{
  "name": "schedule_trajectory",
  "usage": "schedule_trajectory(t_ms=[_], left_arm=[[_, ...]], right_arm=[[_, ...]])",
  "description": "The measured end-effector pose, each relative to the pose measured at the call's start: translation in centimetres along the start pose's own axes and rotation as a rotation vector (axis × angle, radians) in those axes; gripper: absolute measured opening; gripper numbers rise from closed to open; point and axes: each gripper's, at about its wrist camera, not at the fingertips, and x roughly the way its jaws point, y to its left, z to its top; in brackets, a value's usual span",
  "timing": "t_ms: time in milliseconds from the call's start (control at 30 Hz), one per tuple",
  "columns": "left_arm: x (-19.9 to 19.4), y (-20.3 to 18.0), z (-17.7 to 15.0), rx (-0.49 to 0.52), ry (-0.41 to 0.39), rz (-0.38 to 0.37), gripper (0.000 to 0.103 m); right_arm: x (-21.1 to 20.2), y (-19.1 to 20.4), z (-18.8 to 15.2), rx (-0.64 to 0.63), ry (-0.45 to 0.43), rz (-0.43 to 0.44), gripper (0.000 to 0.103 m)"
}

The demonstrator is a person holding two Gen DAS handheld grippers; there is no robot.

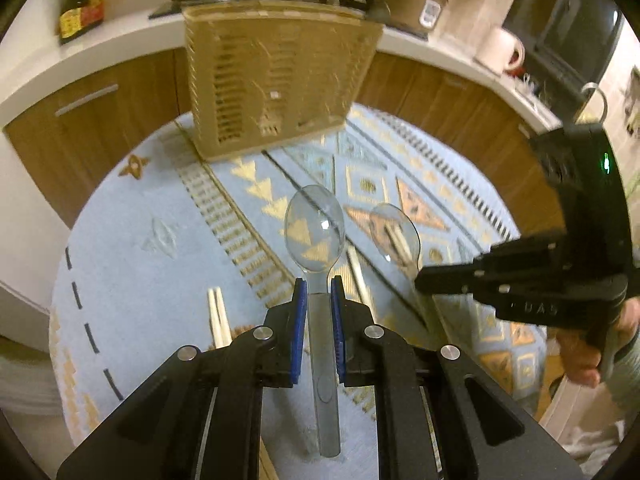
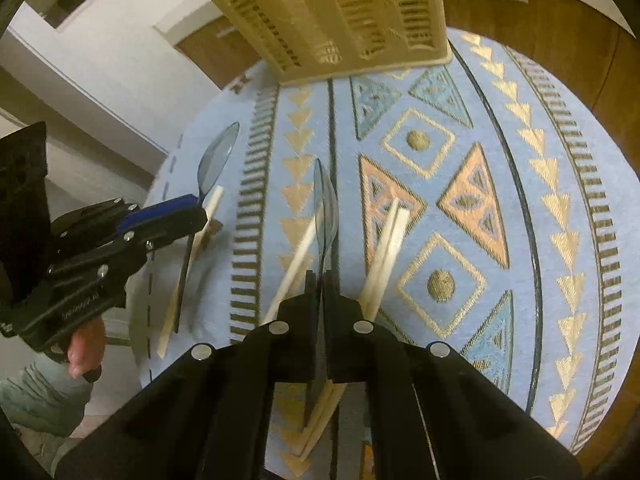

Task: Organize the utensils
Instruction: 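Lift both held spoons and carry them above the beige basket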

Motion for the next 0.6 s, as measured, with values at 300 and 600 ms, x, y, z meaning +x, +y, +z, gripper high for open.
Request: schedule_trajectory(t_ms=[300,600], left_arm=[[-2.6,0.8,2.0,-0.046,-0.136,-0.029,0.010],[-2.0,1.7,2.0,-0.044,-0.134,-0.043,0.010]], right_arm=[[-2.5,-0.6,0.5,-0.015,-0.076,0.039,0.001],[-0.3,-2.6,1.7,0.139,0.034,0.086,0.004]])
